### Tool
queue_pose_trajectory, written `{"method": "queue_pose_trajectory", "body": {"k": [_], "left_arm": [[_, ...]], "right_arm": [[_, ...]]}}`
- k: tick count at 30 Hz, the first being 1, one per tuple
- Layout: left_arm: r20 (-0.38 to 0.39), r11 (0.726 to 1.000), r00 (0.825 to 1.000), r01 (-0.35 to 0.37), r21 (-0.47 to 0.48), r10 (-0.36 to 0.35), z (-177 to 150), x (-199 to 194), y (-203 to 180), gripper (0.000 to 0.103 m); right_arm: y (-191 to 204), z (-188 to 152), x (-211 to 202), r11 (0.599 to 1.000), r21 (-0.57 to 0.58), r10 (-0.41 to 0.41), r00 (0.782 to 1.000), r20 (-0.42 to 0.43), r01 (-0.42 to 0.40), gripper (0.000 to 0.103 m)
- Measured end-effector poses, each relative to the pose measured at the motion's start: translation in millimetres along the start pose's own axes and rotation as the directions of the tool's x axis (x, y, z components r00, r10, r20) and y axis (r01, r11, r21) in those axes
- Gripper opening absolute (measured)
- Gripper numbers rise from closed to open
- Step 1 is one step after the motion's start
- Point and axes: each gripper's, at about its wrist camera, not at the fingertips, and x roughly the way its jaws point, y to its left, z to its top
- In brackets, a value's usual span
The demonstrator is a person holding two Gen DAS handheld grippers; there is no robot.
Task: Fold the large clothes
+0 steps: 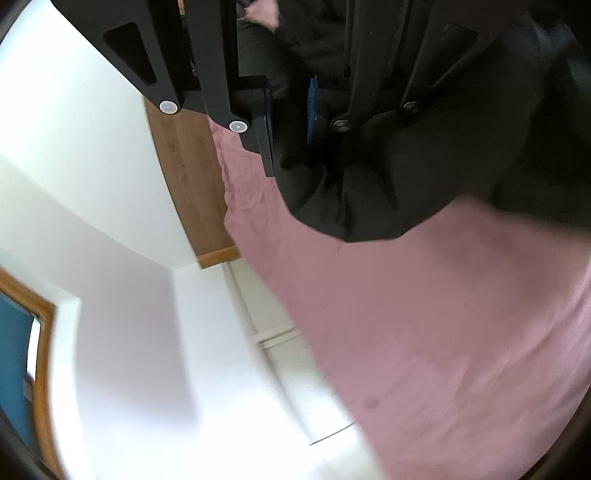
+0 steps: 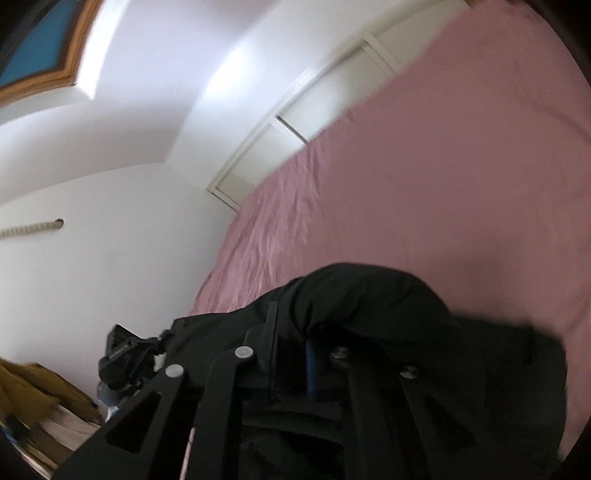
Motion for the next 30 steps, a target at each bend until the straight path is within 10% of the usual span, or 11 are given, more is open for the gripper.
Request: {"method": "queue_pose_trajectory", "body": {"k": [6,12,17,22,30], "left_arm": [[-0.04,1.0,0.999,0.021,-0.007,-0.021,-30.4,-0.4,53.2,0.011],[-0.079,0.996,0.994,0.07,-0.046,-0.074,-90.2,-62.0,84.7,0.01],[-0.154,0.998,0.988,-0.015,-0.066,0.004,-134.9,-102.5,102.5,0.007],[-0.2,0.986,0.97,-0.155,-0.056,0.141,-155.1,-104.2,120.1,0.0],[-0.096,0.976,0.986,-0.118,0.182,0.137,-130.4,-128.0,23.7,0.002]], "right_arm": [[-35.5,-17.7,21.8,0.997,0.006,-0.074,0.997,-0.03,0.074,0.01],[-46.5,-76.4,-27.1,0.998,0.017,0.055,0.997,-0.047,-0.054,0.01],[-51.5,-132.1,-74.2,0.992,0.059,0.118,0.987,-0.11,-0.112,0.01],[-75.0,-159.9,-69.8,0.997,0.071,-0.025,0.984,-0.176,0.038,0.01],[-41.4,-150.5,-65.5,0.986,-0.071,-0.163,0.969,-0.183,0.153,0.01]]}}
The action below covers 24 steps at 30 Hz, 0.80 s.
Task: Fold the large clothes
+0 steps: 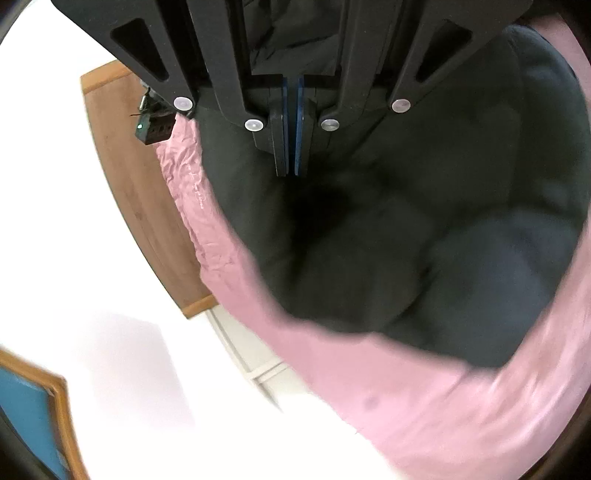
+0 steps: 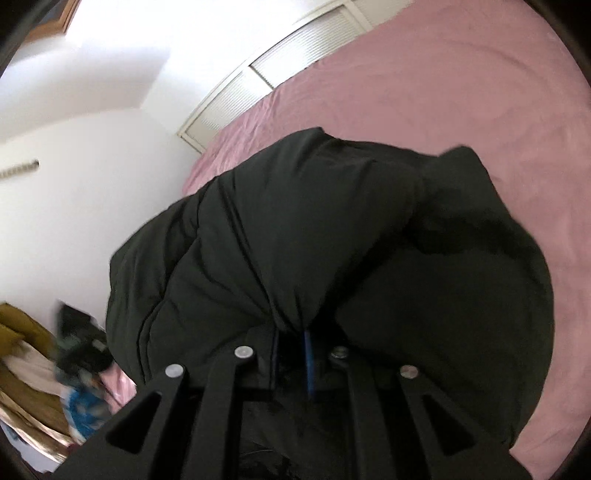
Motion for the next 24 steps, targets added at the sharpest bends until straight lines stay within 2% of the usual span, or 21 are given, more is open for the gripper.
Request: {"method": "queue_pose_trajectory", "body": {"k": [1,2,3,5,6,7,9,11,13,15,17,19,21,24], "left_arm": [[0.0,0.999,1.0,-0.009,0.032,0.009,10.5,1.6,-10.5,0.005],[0.004,0.998,1.0,-0.028,0.063,0.028,20.2,2.7,-20.4,0.016],[0.006,0.995,0.999,-0.04,0.088,0.04,30.1,5.9,-28.9,0.032],[0.021,0.987,0.997,-0.083,0.138,0.081,49.1,16.2,-46.3,0.045],[0.025,0.979,0.994,-0.109,0.17,0.106,57.1,22.4,-53.4,0.045],[0.025,0.975,0.993,-0.122,0.186,0.12,62.8,29.2,-59.4,0.045],[0.018,0.969,0.991,-0.136,0.208,0.136,73.4,41.9,-72.2,0.046],[0.016,0.957,0.985,-0.168,0.238,0.169,88.2,57.3,-84.0,0.049],[0.012,0.938,0.976,-0.21,0.276,0.215,103.9,75.5,-88.6,0.05],[-0.004,0.921,0.966,-0.244,0.304,0.258,107.7,93.2,-89.6,0.051],[-0.019,0.914,0.958,-0.265,0.307,0.285,103.5,105.1,-77.6,0.051],[-0.032,0.914,0.95,-0.288,0.287,0.31,112.1,122.8,-73.2,0.051],[-0.03,0.913,0.945,-0.307,0.269,0.327,120.4,132.0,-63.0,0.051],[-0.027,0.908,0.937,-0.331,0.256,0.349,124.5,140.7,-53.8,0.052]], "right_arm": [[0.1,-3.9,-4.3,1.0,-0.008,-0.004,1.0,0.001,0.004,0.013],[1.9,-6.8,-8.1,1.0,-0.013,-0.009,1.0,0.006,0.009,0.013],[4.5,-7.1,-11.5,0.999,-0.024,-0.029,0.999,0.015,0.029,0.015],[13.7,-7.5,-15.5,0.996,-0.053,-0.065,0.998,0.026,0.067,0.025],[17.5,-7.4,-20.9,0.994,-0.071,-0.077,0.997,0.031,0.079,0.032],[21.5,-3.0,-20.9,0.993,-0.078,-0.089,0.995,0.034,0.092,0.044],[26.7,-1.1,-34.6,0.987,-0.1,-0.118,0.992,0.054,0.123,0.055],[34.7,-2.7,-60.7,0.98,-0.124,-0.144,0.985,0.093,0.155,0.056],[53.6,0.7,-85.8,0.961,-0.175,-0.183,0.968,0.171,0.213,0.061],[81.6,13.3,-97.3,0.944,-0.241,-0.169,0.958,0.23,0.225,0.064],[115.7,32.6,-88.4,0.917,-0.316,-0.159,0.95,0.27,0.243,0.066],[142.0,57.0,-61.8,0.892,-0.382,-0.148,0.954,0.261,0.243,0.068],[157.8,81.7,-25.2,0.882,-0.4,-0.168,0.959,0.228,0.249,0.068],[157.5,105.2,16.7,0.88,-0.38,-0.225,0.955,0.191,0.283,0.068]]}}
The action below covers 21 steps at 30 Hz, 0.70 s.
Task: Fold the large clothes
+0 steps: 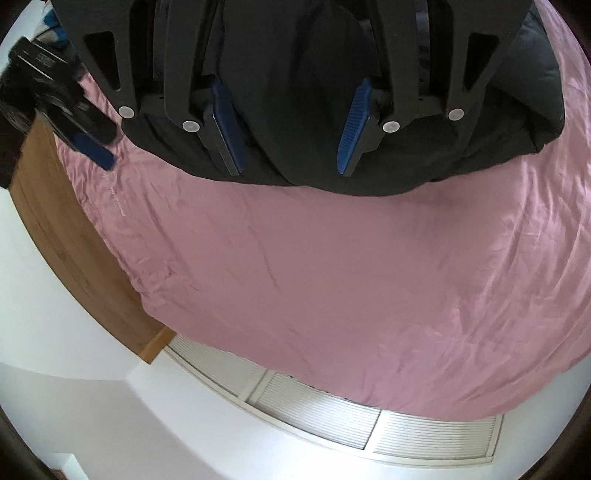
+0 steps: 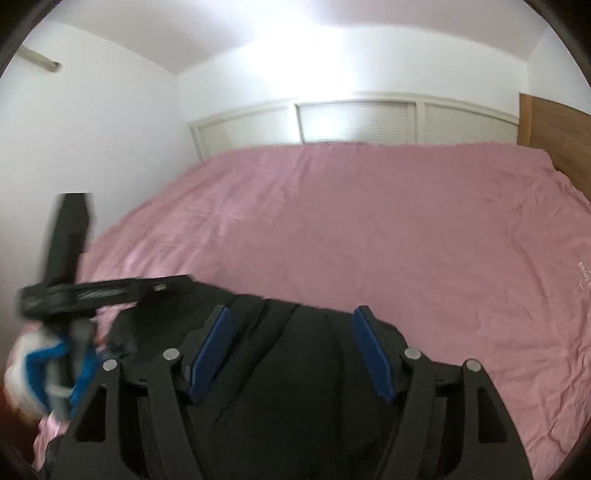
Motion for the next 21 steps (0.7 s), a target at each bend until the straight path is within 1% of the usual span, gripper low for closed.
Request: {"method": "queue_pose_trajectory", "body": {"k": [1,2,4,6,8,9,10,12,13,15,16,18,21], "left_arm": [[-0.009,1.0,1.0,-0.017,0.001,0.017,-1.8,3.5,1.8,0.052],[-0.023,1.0,1.0,-0.019,-0.008,0.019,-2.4,10.7,0.3,0.051],[-0.07,1.0,0.997,-0.026,-0.002,0.026,-18.0,18.0,1.9,0.051],[-0.112,0.996,0.992,-0.044,0.074,0.052,-51.0,21.1,-3.9,0.051],[-0.147,0.99,0.986,-0.062,0.124,0.08,-79.0,21.7,-7.4,0.051],[-0.16,0.987,0.983,-0.065,0.147,0.089,-97.4,21.2,-9.1,0.051],[-0.169,0.987,0.982,-0.062,0.148,0.087,-109.1,21.0,-9.1,0.051],[-0.188,0.991,0.979,-0.054,0.126,0.077,-132.7,21.0,-7.4,0.051],[-0.191,0.991,0.979,-0.054,0.121,0.076,-139.2,22.2,-6.2,0.051],[-0.199,0.989,0.976,-0.06,0.133,0.086,-158.9,31.7,-5.0,0.051],[-0.201,0.988,0.975,-0.067,0.138,0.094,-166.7,37.9,-2.3,0.051],[-0.203,0.988,0.973,-0.088,0.128,0.113,-175.1,46.6,1.4,0.05],[-0.2,0.985,0.97,-0.114,0.127,0.138,-174.5,46.1,-1.9,0.051]], "right_arm": [[-2.4,1.5,16.9,1.0,0.014,0.0,0.999,-0.042,0.0,0.068],[-5.3,0.1,32.0,0.999,0.034,-0.003,0.997,-0.082,0.006,0.068],[-10.7,-14.4,47.8,0.999,0.046,0.017,0.989,-0.147,-0.01,0.068],[-12.1,-39.9,45.9,0.998,0.04,0.048,0.981,-0.186,-0.041,0.068],[-9.4,-75.7,35.8,0.999,-0.005,0.048,0.973,-0.226,-0.051,0.068],[-5.6,-85.2,35.7,0.999,-0.014,0.048,0.97,-0.24,-0.053,0.068],[-5.4,-99.9,34.1,0.998,-0.022,0.047,0.964,-0.263,-0.055,0.068],[-5.0,-129.6,29.0,0.998,-0.036,0.033,0.957,-0.287,-0.046,0.068],[-4.3,-138.6,31.8,0.998,-0.043,0.021,0.956,-0.292,-0.035,0.068],[-3.5,-170.9,34.8,0.999,-0.052,-0.008,0.958,-0.287,-0.007,0.069],[-5.9,-184.5,38.4,0.999,-0.044,-0.007,0.957,-0.291,-0.006,0.069],[-10.8,-198.0,46.4,1.0,-0.003,0.003,0.955,-0.297,-0.004,0.069],[-10.7,-199.7,46.5,1.0,0.004,-0.015,0.953,-0.304,0.017,0.069]]}}
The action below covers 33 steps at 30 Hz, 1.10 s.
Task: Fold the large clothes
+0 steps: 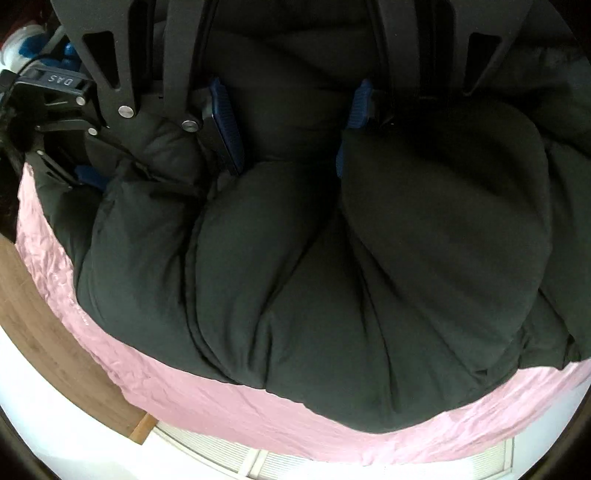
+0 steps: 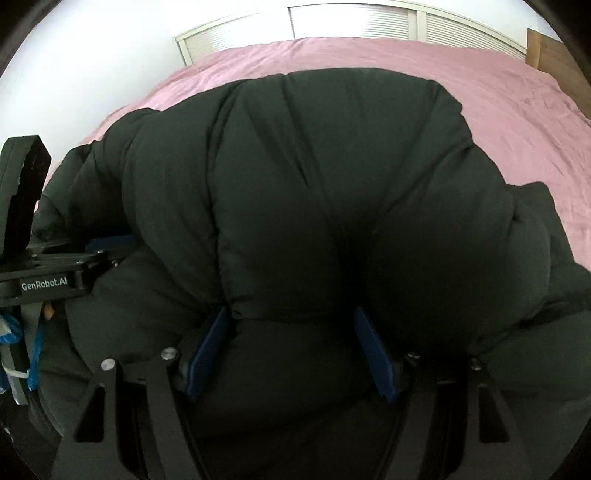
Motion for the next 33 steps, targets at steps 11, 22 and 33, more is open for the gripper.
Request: {"method": "queue_pose_trajectory", "body": {"k": [11,22,33], "left_arm": [[0.056,0.999,0.998,-0.011,0.034,0.009,15.5,-41.7,-8.3,0.055],[0.223,0.999,0.975,-0.022,0.033,0.014,72.4,-88.9,-10.3,0.076],[0.091,0.982,0.98,-0.181,0.061,0.175,45.6,-18.3,1.2,0.073]], "right_arm": [[14.1,31.0,-113.9,0.998,-0.053,0.029,0.984,0.174,-0.02,0.072],[-3.3,85.9,-104.9,0.998,-0.026,-0.049,0.973,0.223,0.057,0.075],[-45.5,29.3,-18.8,0.992,0.042,-0.119,0.992,0.031,0.118,0.077]]}}
